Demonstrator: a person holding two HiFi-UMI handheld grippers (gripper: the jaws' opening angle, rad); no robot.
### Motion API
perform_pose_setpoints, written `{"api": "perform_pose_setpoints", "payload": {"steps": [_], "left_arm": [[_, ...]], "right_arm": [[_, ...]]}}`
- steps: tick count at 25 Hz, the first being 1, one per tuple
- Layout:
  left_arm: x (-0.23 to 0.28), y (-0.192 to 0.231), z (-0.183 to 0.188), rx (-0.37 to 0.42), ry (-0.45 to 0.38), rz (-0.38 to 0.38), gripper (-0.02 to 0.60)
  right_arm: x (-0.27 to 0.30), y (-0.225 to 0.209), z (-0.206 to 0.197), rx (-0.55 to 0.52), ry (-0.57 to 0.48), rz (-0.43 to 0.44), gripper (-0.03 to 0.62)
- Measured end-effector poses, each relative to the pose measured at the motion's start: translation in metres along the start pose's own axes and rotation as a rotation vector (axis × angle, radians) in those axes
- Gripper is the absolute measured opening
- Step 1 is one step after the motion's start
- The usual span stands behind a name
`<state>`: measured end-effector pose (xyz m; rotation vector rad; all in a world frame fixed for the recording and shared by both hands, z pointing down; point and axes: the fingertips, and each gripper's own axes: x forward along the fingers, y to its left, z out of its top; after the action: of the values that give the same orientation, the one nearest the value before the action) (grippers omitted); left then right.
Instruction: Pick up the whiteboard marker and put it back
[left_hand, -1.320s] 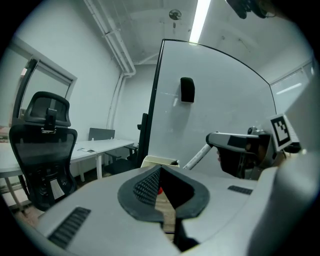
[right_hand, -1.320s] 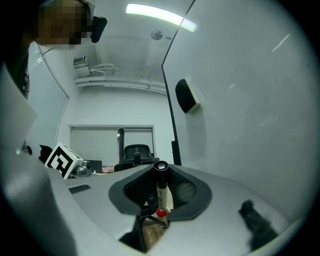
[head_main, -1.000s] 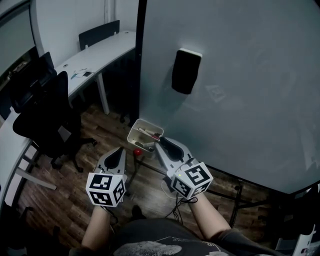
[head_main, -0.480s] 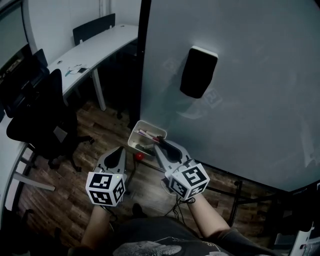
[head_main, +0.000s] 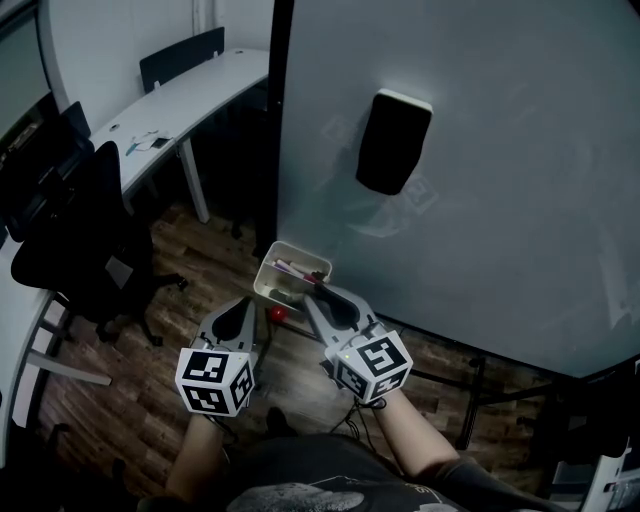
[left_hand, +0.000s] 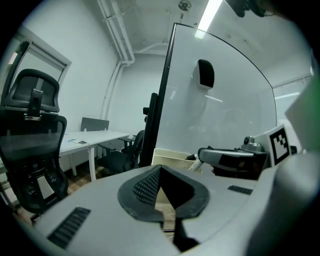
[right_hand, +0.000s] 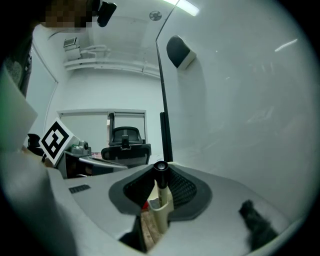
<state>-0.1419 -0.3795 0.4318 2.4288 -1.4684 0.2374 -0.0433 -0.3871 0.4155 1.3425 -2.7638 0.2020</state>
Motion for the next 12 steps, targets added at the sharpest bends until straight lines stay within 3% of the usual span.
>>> {"api": "perform_pose_setpoints", "payload": {"steps": [12], "left_arm": [[-0.009,-0.013,-0.001,0.019,-0.007,0.008,0.012]], "right_arm": [[-0.009,0.002,-0.001,-0.003,0.019,0.019,0.091]]}}
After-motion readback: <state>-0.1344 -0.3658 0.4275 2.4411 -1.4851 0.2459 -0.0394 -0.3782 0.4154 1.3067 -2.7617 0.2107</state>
